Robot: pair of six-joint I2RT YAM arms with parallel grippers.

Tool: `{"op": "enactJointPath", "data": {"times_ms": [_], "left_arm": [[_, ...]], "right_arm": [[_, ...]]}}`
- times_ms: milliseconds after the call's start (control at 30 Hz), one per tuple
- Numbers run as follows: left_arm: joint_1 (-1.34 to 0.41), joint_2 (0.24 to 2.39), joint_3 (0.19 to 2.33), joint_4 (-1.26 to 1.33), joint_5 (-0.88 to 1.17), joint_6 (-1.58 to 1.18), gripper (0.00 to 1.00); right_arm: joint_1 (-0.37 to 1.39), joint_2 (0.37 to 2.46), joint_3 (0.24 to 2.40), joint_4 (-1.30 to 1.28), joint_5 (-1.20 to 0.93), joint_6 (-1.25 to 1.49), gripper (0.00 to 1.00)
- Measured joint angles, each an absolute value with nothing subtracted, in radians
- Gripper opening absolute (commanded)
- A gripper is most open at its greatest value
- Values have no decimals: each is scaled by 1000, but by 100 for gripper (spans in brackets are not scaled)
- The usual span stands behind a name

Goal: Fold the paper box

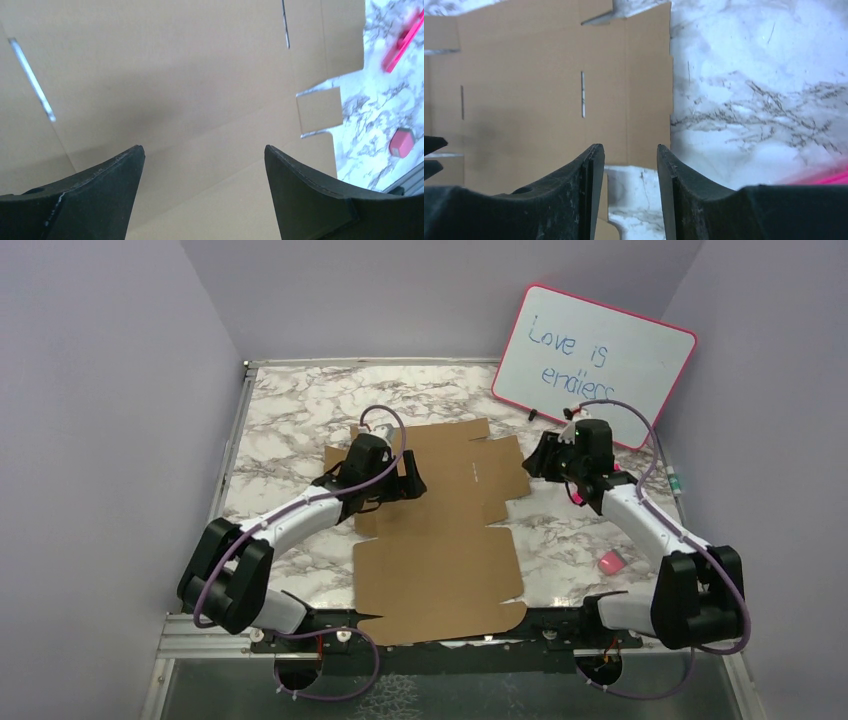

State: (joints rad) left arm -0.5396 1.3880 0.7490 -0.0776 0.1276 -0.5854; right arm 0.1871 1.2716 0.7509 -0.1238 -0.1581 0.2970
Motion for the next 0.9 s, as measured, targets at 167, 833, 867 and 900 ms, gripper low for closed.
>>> {"op": "enactJointPath", "data": {"times_ms": [167, 833, 867, 900], "left_arm": [[-495, 1473, 831, -59, 154, -567, 91], [-440, 1675, 885, 2, 282, -559, 91], [-440, 1675, 884, 5, 283, -559, 91], [-440, 1676, 881, 8, 284, -560, 91]], "right_arm": [[89, 1360, 749, 1, -284, 341, 49], [42, 1687, 785, 119, -512, 355, 20], [42, 1687, 792, 118, -519, 350, 17], [43, 1686, 798, 117, -522, 345, 16]]}}
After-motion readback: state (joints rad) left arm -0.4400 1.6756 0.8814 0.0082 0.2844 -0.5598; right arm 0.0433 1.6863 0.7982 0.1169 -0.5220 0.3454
